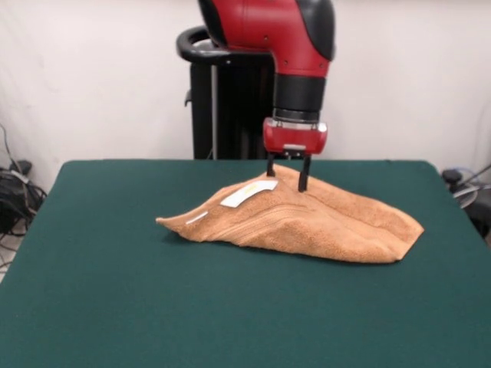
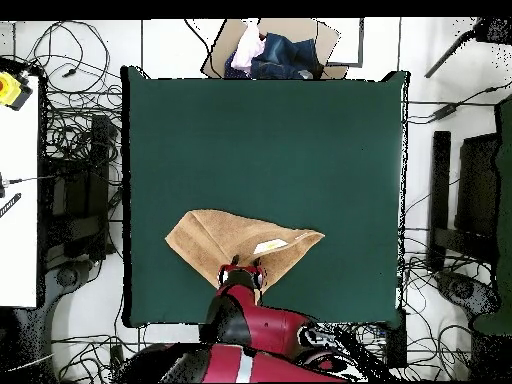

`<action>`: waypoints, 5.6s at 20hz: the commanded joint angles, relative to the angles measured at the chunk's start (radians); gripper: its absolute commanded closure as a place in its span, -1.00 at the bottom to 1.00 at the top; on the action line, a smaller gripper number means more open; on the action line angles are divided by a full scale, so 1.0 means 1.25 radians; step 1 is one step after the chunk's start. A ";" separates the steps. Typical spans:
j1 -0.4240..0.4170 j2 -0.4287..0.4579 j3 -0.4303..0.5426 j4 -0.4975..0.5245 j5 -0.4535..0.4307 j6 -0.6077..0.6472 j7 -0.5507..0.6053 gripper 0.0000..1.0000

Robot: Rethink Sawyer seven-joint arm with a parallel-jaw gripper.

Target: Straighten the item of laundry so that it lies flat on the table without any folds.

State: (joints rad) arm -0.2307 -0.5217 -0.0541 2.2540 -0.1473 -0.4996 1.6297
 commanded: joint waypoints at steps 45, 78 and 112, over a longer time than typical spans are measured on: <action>0.108 0.054 -0.101 -0.183 0.132 -0.302 0.117 -1.00; -0.103 0.085 0.110 -0.298 -0.111 -0.127 0.255 -1.00; -0.410 0.168 0.471 -0.208 -0.303 -0.072 0.199 -1.00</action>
State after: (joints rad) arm -0.7449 -0.2979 0.4146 1.9699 -0.4868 -0.5049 1.6394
